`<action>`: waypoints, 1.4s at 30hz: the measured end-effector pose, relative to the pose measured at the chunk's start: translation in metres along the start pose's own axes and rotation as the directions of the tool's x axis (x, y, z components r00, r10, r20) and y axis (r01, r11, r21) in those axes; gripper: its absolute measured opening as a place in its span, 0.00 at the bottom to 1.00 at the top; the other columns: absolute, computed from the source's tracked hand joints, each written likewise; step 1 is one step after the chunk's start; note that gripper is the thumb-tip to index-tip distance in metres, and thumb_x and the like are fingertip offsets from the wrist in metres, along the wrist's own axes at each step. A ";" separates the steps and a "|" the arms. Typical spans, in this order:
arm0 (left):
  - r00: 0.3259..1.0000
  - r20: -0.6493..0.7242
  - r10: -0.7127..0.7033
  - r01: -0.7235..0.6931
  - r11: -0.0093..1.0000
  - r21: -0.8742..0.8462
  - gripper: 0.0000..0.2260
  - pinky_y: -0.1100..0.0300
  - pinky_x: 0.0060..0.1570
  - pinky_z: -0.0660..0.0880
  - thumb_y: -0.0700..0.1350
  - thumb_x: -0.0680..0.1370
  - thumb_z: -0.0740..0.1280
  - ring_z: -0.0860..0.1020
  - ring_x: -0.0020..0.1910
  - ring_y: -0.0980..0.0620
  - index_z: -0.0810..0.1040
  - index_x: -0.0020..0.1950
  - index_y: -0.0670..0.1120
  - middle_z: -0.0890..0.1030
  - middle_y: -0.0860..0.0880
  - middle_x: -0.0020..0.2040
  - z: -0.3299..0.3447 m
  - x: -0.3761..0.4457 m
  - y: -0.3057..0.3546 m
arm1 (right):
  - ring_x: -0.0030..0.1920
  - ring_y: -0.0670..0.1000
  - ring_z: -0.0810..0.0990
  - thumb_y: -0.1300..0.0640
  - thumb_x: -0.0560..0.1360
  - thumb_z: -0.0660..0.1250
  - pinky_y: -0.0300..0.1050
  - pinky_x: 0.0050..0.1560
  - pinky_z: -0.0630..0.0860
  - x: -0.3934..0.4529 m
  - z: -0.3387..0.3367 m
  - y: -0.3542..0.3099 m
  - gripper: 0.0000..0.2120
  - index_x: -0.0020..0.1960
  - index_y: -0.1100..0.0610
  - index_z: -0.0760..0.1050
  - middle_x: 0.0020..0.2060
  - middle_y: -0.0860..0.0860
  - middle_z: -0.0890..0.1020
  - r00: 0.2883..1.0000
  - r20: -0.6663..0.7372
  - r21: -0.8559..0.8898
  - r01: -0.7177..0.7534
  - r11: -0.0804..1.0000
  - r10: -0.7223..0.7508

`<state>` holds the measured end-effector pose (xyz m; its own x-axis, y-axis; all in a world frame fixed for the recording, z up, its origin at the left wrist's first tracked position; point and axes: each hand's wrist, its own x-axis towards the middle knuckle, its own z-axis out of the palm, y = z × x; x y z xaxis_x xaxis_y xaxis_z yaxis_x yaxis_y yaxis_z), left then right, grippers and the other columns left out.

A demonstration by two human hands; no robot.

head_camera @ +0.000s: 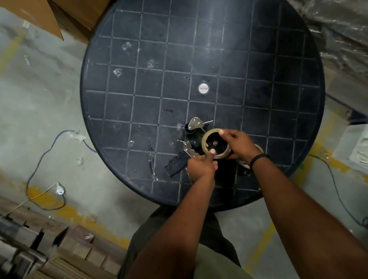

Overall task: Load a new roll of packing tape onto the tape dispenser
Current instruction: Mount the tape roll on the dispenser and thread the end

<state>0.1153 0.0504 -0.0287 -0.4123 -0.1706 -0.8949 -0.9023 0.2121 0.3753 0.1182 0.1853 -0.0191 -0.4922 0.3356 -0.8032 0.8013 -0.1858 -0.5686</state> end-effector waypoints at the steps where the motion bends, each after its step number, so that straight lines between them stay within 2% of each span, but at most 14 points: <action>1: 1.000 0.004 -0.026 0.026 0.999 -0.022 0.13 0.49 0.44 0.85 0.50 0.72 0.79 0.85 0.31 0.49 0.81 0.39 0.43 0.85 0.45 0.32 -0.001 0.001 0.001 | 0.53 0.53 0.85 0.45 0.80 0.68 0.62 0.48 0.85 0.002 0.001 0.001 0.07 0.54 0.46 0.81 0.50 0.49 0.85 1.000 -0.017 0.017 -0.016 1.000 0.016; 9: 0.987 0.055 -0.154 0.155 0.987 -0.028 0.19 0.56 0.32 0.84 0.54 0.74 0.77 0.84 0.29 0.48 0.81 0.42 0.37 0.85 0.43 0.33 0.004 -0.002 0.007 | 0.52 0.54 0.85 0.45 0.74 0.76 0.64 0.45 0.85 0.024 0.008 0.007 0.16 0.57 0.52 0.83 0.52 0.52 0.86 0.978 -0.167 -0.002 -0.125 0.992 0.123; 12: 0.944 0.250 -0.217 0.156 0.957 0.243 0.22 0.63 0.22 0.77 0.56 0.76 0.74 0.81 0.22 0.52 0.80 0.46 0.35 0.83 0.43 0.32 -0.023 -0.006 0.021 | 0.51 0.53 0.86 0.39 0.69 0.77 0.60 0.49 0.85 0.024 0.009 0.007 0.21 0.55 0.50 0.85 0.50 0.50 0.87 0.968 -0.239 -0.095 -0.101 0.990 0.076; 14: 0.917 0.344 -0.203 0.014 0.877 0.480 0.17 0.64 0.21 0.76 0.52 0.77 0.74 0.78 0.20 0.54 0.80 0.43 0.37 0.82 0.45 0.28 -0.051 0.000 0.039 | 0.53 0.52 0.85 0.37 0.68 0.77 0.54 0.55 0.83 0.023 0.009 0.003 0.23 0.56 0.51 0.85 0.51 0.50 0.88 0.946 -0.322 -0.265 -0.045 0.963 -0.044; 17: 0.965 0.232 0.122 -0.230 0.817 0.529 0.16 0.51 0.37 0.84 0.53 0.78 0.71 0.81 0.26 0.48 0.82 0.35 0.44 0.83 0.47 0.28 -0.088 0.022 0.072 | 0.60 0.56 0.83 0.41 0.74 0.73 0.51 0.58 0.79 0.018 0.017 -0.001 0.23 0.64 0.52 0.81 0.57 0.53 0.86 0.919 -0.363 -0.424 -0.019 0.906 -0.151; 19: 0.916 0.057 0.397 -0.358 0.746 0.561 0.12 0.50 0.51 0.82 0.54 0.76 0.68 0.85 0.40 0.46 0.84 0.44 0.47 0.87 0.47 0.38 -0.098 0.040 0.096 | 0.62 0.59 0.80 0.43 0.78 0.68 0.52 0.58 0.77 0.014 0.026 -0.001 0.21 0.66 0.52 0.79 0.59 0.55 0.84 0.913 -0.363 -0.505 -0.027 0.863 -0.184; 22: 0.933 0.142 0.330 -0.352 0.764 0.541 0.29 0.53 0.62 0.77 0.61 0.70 0.72 0.82 0.54 0.48 0.77 0.66 0.48 0.85 0.48 0.54 -0.088 0.075 0.124 | 0.62 0.61 0.80 0.45 0.80 0.65 0.53 0.56 0.77 0.012 0.032 -0.001 0.18 0.65 0.52 0.80 0.60 0.57 0.83 0.910 -0.363 -0.540 -0.031 0.841 -0.200; 25: 0.944 0.227 0.241 -0.329 0.757 0.565 0.44 0.48 0.60 0.80 0.71 0.61 0.69 0.84 0.55 0.45 0.75 0.70 0.47 0.85 0.45 0.59 -0.073 0.109 0.123 | 0.61 0.61 0.80 0.45 0.80 0.65 0.54 0.56 0.77 0.013 0.032 -0.002 0.17 0.64 0.52 0.80 0.60 0.57 0.83 0.907 -0.367 -0.555 -0.036 0.831 -0.205; 28: 0.941 0.273 0.200 -0.326 0.753 0.572 0.24 0.60 0.35 0.78 0.63 0.72 0.72 0.83 0.33 0.50 0.82 0.53 0.43 0.87 0.45 0.40 -0.069 0.094 0.131 | 0.61 0.61 0.80 0.45 0.81 0.65 0.53 0.54 0.77 0.014 0.034 -0.003 0.16 0.63 0.51 0.80 0.59 0.57 0.83 0.905 -0.368 -0.585 -0.046 0.809 -0.215; 30: 0.941 0.258 0.219 -0.327 0.786 0.525 0.15 0.62 0.28 0.71 0.56 0.74 0.75 0.79 0.27 0.50 0.78 0.42 0.45 0.86 0.44 0.37 -0.067 0.092 0.135 | 0.60 0.61 0.80 0.45 0.81 0.65 0.53 0.54 0.78 0.014 0.035 -0.003 0.15 0.63 0.51 0.80 0.58 0.57 0.83 0.901 -0.369 -0.598 -0.045 0.800 -0.226; 33: 0.947 0.225 0.229 -0.318 0.773 0.550 0.11 0.57 0.33 0.79 0.47 0.76 0.75 0.82 0.30 0.47 0.75 0.40 0.47 0.87 0.42 0.41 -0.069 0.090 0.135 | 0.59 0.61 0.80 0.46 0.81 0.64 0.54 0.53 0.78 0.014 0.037 0.000 0.14 0.62 0.51 0.80 0.57 0.57 0.83 0.895 -0.374 -0.606 -0.037 0.794 -0.243; 35: 0.933 0.213 0.291 -0.356 0.657 0.664 0.05 0.52 0.47 0.83 0.45 0.74 0.73 0.86 0.42 0.45 0.79 0.43 0.46 0.88 0.43 0.46 -0.072 0.084 0.139 | 0.58 0.61 0.80 0.46 0.81 0.64 0.53 0.52 0.77 0.015 0.038 0.000 0.13 0.61 0.51 0.80 0.57 0.57 0.82 0.889 -0.387 -0.607 -0.045 0.793 -0.246; 37: 0.900 0.228 0.372 -0.408 0.533 0.742 0.10 0.55 0.57 0.80 0.46 0.73 0.71 0.83 0.56 0.44 0.82 0.53 0.48 0.86 0.45 0.54 -0.074 0.078 0.144 | 0.58 0.60 0.80 0.47 0.82 0.63 0.54 0.52 0.77 0.015 0.039 0.000 0.13 0.61 0.51 0.80 0.57 0.57 0.82 0.883 -0.398 -0.609 -0.052 0.791 -0.248; 42: 0.833 0.283 0.476 -0.485 0.380 0.787 0.14 0.51 0.57 0.77 0.46 0.75 0.67 0.80 0.59 0.36 0.79 0.61 0.46 0.83 0.39 0.58 -0.076 0.066 0.152 | 0.61 0.62 0.77 0.48 0.84 0.59 0.56 0.54 0.76 0.012 0.044 -0.001 0.14 0.64 0.52 0.78 0.60 0.58 0.79 0.884 -0.392 -0.640 -0.062 0.766 -0.256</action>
<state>-0.0584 -0.0018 -0.0124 -0.7372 0.2313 -0.6349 -0.0440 0.9211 0.3867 0.0964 0.1484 -0.0360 -0.5070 0.7058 -0.4948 0.8617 0.4283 -0.2720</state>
